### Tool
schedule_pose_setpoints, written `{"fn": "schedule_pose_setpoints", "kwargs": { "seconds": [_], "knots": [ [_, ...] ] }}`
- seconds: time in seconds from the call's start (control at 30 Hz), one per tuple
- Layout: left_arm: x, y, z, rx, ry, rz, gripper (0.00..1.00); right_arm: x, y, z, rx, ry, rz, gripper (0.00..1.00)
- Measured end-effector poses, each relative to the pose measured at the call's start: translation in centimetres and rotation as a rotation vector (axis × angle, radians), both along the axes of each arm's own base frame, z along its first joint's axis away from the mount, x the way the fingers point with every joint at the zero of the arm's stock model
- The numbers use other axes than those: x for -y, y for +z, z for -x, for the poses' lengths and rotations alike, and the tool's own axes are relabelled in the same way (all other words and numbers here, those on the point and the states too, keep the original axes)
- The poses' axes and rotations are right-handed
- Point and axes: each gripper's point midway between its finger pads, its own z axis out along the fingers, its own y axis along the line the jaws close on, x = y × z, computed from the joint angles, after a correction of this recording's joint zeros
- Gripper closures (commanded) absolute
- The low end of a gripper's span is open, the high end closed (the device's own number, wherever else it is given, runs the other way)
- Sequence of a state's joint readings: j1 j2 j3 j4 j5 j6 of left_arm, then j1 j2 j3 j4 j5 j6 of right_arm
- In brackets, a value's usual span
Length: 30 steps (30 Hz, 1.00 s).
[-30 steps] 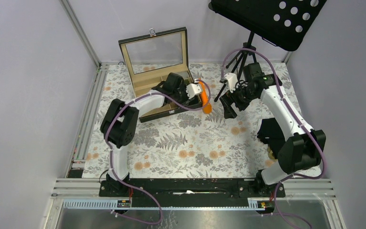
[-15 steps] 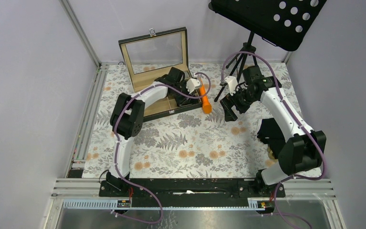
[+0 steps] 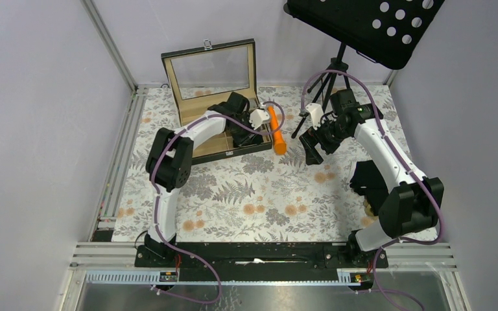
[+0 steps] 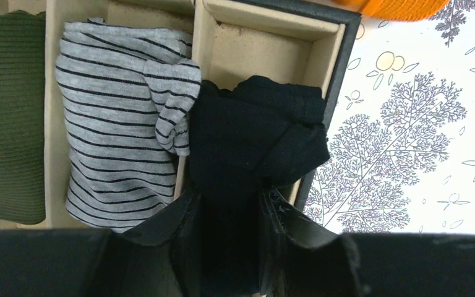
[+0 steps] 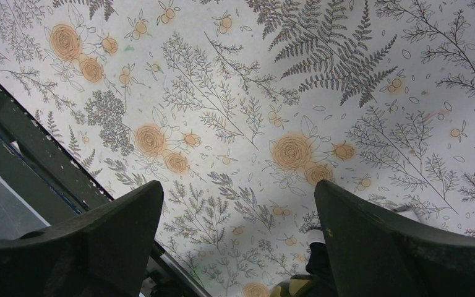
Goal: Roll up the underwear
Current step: Place the underwear in the storage box.
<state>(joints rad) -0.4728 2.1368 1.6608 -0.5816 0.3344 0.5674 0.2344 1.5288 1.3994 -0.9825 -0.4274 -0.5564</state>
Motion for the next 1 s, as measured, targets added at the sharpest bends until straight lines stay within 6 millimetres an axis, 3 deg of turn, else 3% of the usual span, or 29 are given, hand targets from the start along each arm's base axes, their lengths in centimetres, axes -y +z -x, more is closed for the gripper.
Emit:
{"fn": "schedule_pose_setpoints", "kwargs": {
  "seconds": [0.2,0.4,0.53,0.77,0.87,1.0],
  "knots": [
    [0.1,0.3,-0.1,-0.01,0.009,0.005,0.57,0.1,0.0,0.1,-0.001,0.012,0.007,0.01],
    [-0.4,1.4,0.1,-0.05,0.045,0.005,0.51,0.4,0.4,0.3,0.014,0.015,0.021,0.01],
    [-0.5,2.4,0.4,-0.069,0.062,0.007,0.49,0.2,2.1,0.3,0.104,0.01,-0.018,0.01],
    [-0.5,3.1,1.5,-0.117,0.056,0.012,0.48,-1.5,3.8,3.0,0.197,-0.022,-0.19,0.01],
    [-0.6,3.0,1.7,-0.126,0.053,0.005,0.47,-2.8,3.7,3.7,0.143,-0.004,-0.27,0.01],
    [-0.6,3.2,1.9,-0.126,0.043,0.007,0.46,-5.0,3.6,6.6,-0.022,0.074,-0.408,0.02]
  ]
}}
